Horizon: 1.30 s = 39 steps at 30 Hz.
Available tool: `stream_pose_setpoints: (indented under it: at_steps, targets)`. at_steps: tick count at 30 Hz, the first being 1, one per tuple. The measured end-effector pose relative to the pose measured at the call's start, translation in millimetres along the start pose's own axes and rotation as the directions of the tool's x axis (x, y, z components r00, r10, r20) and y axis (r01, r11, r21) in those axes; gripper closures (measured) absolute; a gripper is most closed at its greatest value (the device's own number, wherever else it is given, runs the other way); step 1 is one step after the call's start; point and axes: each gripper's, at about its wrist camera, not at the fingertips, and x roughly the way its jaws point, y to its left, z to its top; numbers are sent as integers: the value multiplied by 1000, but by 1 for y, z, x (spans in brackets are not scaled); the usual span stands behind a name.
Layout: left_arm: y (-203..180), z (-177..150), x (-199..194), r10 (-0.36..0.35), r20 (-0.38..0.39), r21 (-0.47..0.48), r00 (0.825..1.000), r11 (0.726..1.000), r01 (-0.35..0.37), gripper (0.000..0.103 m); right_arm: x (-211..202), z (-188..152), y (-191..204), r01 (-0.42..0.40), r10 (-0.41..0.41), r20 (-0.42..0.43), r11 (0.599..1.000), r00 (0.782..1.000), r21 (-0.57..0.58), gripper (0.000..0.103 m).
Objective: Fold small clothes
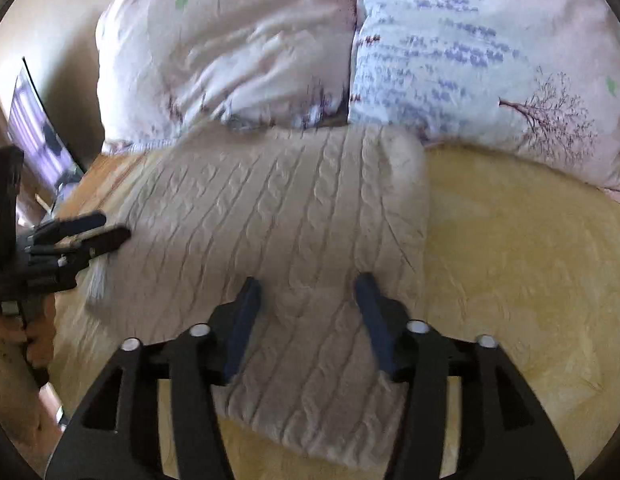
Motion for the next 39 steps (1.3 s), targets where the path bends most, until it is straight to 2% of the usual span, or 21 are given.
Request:
stream_pose_setpoints:
  at_steps: [3,4,5,6,7,8,10,13,18,22,26,32,34,39]
  targets:
    - [-3,-3,-4,39,40,-1,998,999,-39,6,0,4,-6,-31,29,17,995,999,95,39]
    - [-3,-6,-10,45,56,-4,997,999,-45,6,-5,2,-7,-47,43,37,992,998,118,35]
    - [-4,-9,-16,48,74,-2,996,999,-48,7,-13,-2,-7,-53,45,62,990,997,132,23]
    - [-5,-15,-25,51,98,6,994,999,-52,7,-22,-6,-7,-56,43,97,988,994,145,18]
    - [-6,-19,-31,54,112,10,992,998,-55,6,-31,-12,-5,-44,24,133,987,991,152,9]
    - [-6,-25,-37,56,124,12,991,998,-58,5,-43,-18,-6,-15,-12,168,988,986,155,4]
    - [-7,-38,-48,63,136,1,989,998,-64,2,-64,-29,-4,40,-75,237,987,969,153,1]
    - [-8,-53,-55,64,122,-24,991,998,-61,2,-79,-40,-4,71,-112,267,985,957,160,1]
    - [-14,-72,-55,59,63,-47,996,997,-56,2,-89,-56,-6,121,-169,247,973,954,198,1]
    - [-20,-82,-54,37,25,-59,999,998,-36,2,-82,-68,-5,101,-138,175,973,975,205,1]
    - [-29,-84,-51,90,1,-28,996,996,-90,2,-68,-76,11,151,-170,126,977,977,151,1]
    - [-41,-86,-42,131,-45,11,990,991,-131,2,-46,-83,29,197,-204,48,973,978,118,1]
    - [-44,-87,-39,137,-62,19,989,991,-136,2,-42,-84,34,222,-226,41,970,973,97,1]
    - [-47,-88,-30,136,-94,18,986,991,-135,2,-37,-87,37,221,-224,19,971,974,91,1]
